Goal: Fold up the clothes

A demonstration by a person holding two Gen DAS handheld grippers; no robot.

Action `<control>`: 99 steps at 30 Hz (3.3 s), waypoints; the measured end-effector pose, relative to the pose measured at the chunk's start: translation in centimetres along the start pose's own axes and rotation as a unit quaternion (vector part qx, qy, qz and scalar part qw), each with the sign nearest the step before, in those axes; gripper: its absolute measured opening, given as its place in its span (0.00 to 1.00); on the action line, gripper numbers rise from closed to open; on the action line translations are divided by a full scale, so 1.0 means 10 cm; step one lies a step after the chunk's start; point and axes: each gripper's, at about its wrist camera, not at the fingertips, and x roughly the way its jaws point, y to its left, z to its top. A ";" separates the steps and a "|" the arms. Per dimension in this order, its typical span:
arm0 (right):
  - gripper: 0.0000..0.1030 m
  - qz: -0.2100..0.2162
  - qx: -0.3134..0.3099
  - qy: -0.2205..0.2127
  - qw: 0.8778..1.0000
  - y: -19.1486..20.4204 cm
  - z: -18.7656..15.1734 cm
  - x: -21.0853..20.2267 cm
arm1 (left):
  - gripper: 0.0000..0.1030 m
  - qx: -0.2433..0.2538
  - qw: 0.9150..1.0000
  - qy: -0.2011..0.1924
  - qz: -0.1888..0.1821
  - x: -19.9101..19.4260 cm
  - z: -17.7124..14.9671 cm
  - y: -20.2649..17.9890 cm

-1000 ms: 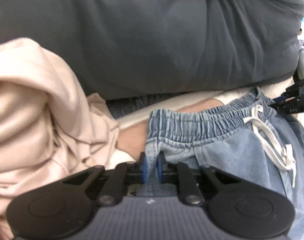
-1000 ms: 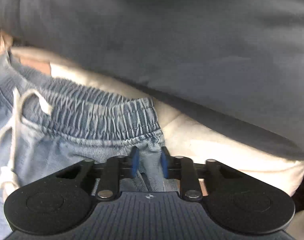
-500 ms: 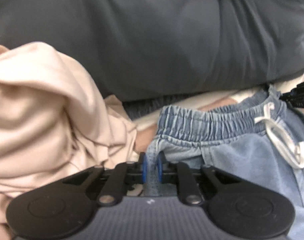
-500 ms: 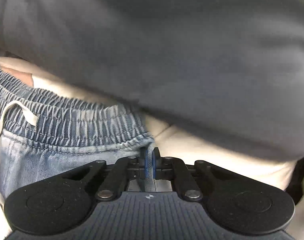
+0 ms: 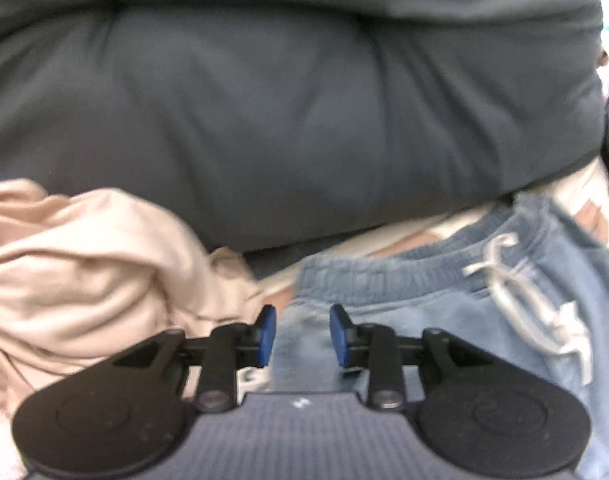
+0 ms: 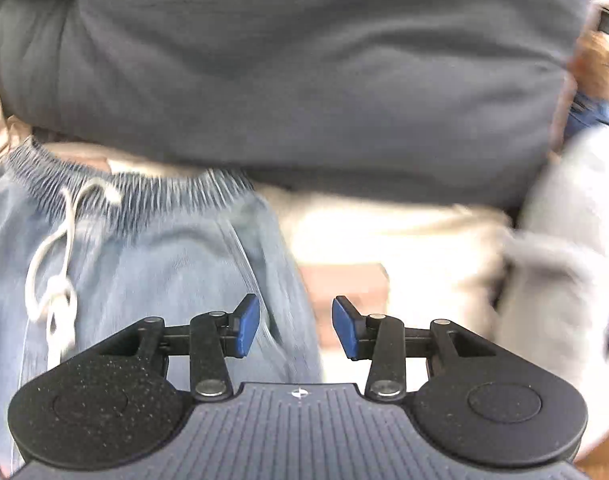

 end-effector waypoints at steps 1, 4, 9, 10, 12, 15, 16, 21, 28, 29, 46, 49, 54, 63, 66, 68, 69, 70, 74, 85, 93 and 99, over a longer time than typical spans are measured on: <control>0.46 -0.005 0.003 0.000 1.000 -0.09 -0.04 -0.08 | 0.31 0.005 1.000 -0.003 -0.007 -0.03 0.03 -0.08; 0.46 -0.017 0.023 0.002 1.000 -0.31 -0.34 -0.29 | 0.31 0.023 0.999 -0.007 -0.032 -0.09 0.09 -0.36; 0.46 -0.043 0.060 0.016 0.997 -0.58 -0.92 -0.63 | 0.39 0.064 0.995 -0.008 -0.076 -0.01 0.16 -0.86; 0.46 -0.049 0.069 0.020 0.996 -0.63 -1.04 -0.67 | 0.41 0.072 0.994 -0.008 -0.084 0.01 0.17 -0.96; 0.46 -0.062 0.093 0.029 0.993 -0.73 -1.32 -0.76 | 0.41 0.089 0.991 -0.008 -0.102 0.05 0.19 -1.17; 0.46 -0.085 0.140 0.043 0.986 -0.91 -1.78 -0.91 | 0.41 0.114 0.985 -0.008 -0.128 0.10 0.23 -1.47; 0.46 -0.093 0.156 0.047 0.982 -0.97 -1.93 -0.96 | 0.41 0.122 0.983 -0.008 -0.136 0.12 0.25 -1.57; 0.46 -0.137 0.234 0.065 0.960 -1.19 -2.69 -1.24 | 0.41 0.167 0.970 -0.012 -0.178 0.29 0.38 -2.12; 0.46 -0.192 0.317 0.084 0.925 -1.10 -3.60 -1.58 | 0.41 0.214 0.952 -0.003 -0.218 0.44 0.41 -2.62; 0.46 -0.198 0.327 0.086 0.920 -1.08 -3.71 -1.63 | 0.41 0.220 0.950 -0.004 -0.222 0.45 0.40 -2.66; 0.46 -0.270 0.485 0.108 0.825 -0.62 -5.08 -2.31 | 0.49 0.383 0.891 0.009 -0.243 0.42 0.48 -3.14; 0.46 -0.285 0.516 0.099 0.801 -0.56 -5.36 -2.35 | 0.50 0.408 0.879 0.003 -0.245 0.39 0.56 -3.24; 0.46 -0.299 0.576 0.073 0.757 -0.52 -5.87 -2.34 | 0.52 0.463 0.852 -0.008 -0.244 0.32 0.60 -3.47; 0.49 -0.242 0.666 -0.002 0.705 -0.27 -6.57 -2.12 | 0.53 0.511 0.831 0.008 -0.220 0.23 0.51 -3.73; 0.53 -0.217 0.682 -0.036 0.697 -0.25 -6.60 -2.09 | 0.54 0.523 0.827 0.015 -0.203 0.21 0.45 -3.81; 0.54 -0.211 0.680 -0.037 0.701 -0.26 -6.57 -2.00 | 0.54 0.525 0.830 0.024 -0.189 0.19 0.43 -3.87; 0.52 -0.210 0.678 -0.043 0.703 -0.26 -6.55 -1.96 | 0.54 0.526 0.831 0.028 -0.180 0.18 0.42 -3.90; 0.52 -0.210 0.676 -0.049 0.705 -0.25 -6.53 -1.93 | 0.54 0.530 0.830 0.029 -0.170 0.16 0.41 -3.93; 0.12 -0.217 0.659 -0.058 0.717 -0.20 -6.45 -1.90 | 0.55 0.569 0.813 0.032 -0.123 -0.01 0.35 -4.06; 0.06 -0.217 0.677 -0.080 0.699 -0.06 -6.73 -2.45 | 0.61 0.602 0.791 0.007 -0.109 -0.31 0.29 -4.31; 0.06 -0.238 0.658 -0.021 0.715 0.10 -6.70 -2.79 | 0.61 0.654 0.744 0.000 -0.136 -0.17 0.12 -4.38; 0.07 -0.254 0.653 0.015 0.714 0.10 -6.57 -2.82 | 0.61 0.687 0.711 -0.014 -0.153 0.01 0.11 -4.27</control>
